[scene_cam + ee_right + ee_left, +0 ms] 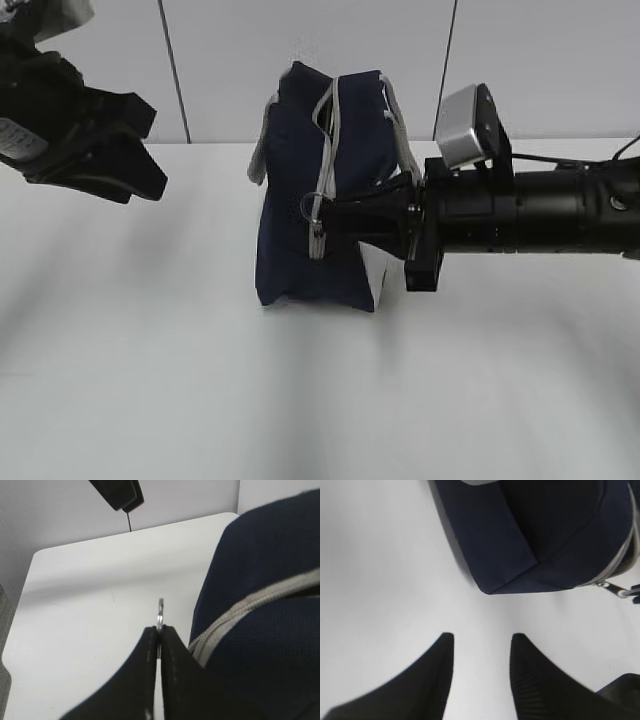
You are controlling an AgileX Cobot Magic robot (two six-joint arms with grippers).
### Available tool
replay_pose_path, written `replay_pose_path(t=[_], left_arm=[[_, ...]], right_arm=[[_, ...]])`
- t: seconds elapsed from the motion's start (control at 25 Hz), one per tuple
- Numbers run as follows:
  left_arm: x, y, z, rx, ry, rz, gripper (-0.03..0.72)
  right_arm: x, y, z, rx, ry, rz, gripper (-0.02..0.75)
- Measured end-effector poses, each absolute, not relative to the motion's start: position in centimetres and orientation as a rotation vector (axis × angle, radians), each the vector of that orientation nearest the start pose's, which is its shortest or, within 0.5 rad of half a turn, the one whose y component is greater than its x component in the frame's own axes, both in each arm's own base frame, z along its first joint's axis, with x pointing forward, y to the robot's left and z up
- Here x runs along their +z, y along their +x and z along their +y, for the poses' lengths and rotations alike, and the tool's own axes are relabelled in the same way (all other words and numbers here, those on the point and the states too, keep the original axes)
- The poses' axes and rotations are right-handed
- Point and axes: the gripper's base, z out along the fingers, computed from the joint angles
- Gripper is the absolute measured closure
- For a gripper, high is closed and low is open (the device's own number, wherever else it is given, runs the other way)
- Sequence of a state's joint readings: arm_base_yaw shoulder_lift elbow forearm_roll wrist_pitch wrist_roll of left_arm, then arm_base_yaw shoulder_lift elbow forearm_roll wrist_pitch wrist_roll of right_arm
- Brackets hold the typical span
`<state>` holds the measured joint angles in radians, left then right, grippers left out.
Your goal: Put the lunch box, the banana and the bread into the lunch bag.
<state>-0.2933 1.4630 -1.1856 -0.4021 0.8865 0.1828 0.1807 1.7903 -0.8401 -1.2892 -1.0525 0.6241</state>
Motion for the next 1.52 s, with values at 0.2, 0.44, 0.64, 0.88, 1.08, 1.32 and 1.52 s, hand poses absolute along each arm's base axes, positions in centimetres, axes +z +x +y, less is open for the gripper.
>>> replay_pose_path(t=[0.2, 0.44, 0.64, 0.88, 1.08, 1.32, 1.52], left_arm=[[29.8, 28.0, -11.5, -0.562, 0.399, 2.580, 0.424], [29.8, 28.1, -11.9, -0.615, 0.428, 2.535, 0.433], [30.0, 28.1, -12.2, -0.641, 0.469, 2.502, 0.433], [30.4, 28.2, -12.7, -0.704, 0.518, 2.431, 0.433], [30.7, 28.2, -13.0, -0.739, 0.571, 2.376, 0.433], [30.9, 28.2, -13.3, -0.754, 0.619, 2.331, 0.433], [30.5, 28.5, -13.6, -0.770, 0.663, 2.307, 0.433]], right_arm=[[22.4, 31.5, 13.5, 0.783, -1.168, 1.507, 0.754], [25.0, 33.0, 13.8, 0.794, -1.172, 1.520, 0.754], [27.0, 34.1, 13.7, 0.775, -1.159, 1.524, 0.754], [28.8, 35.4, 12.5, 0.763, -1.093, 1.542, 0.754], [29.4, 35.9, 12.1, 0.741, -1.054, 1.564, 0.754], [29.7, 36.4, 11.9, 0.714, -1.001, 1.575, 0.754], [29.8, 37.8, 12.0, 0.735, -0.942, 1.588, 0.754]])
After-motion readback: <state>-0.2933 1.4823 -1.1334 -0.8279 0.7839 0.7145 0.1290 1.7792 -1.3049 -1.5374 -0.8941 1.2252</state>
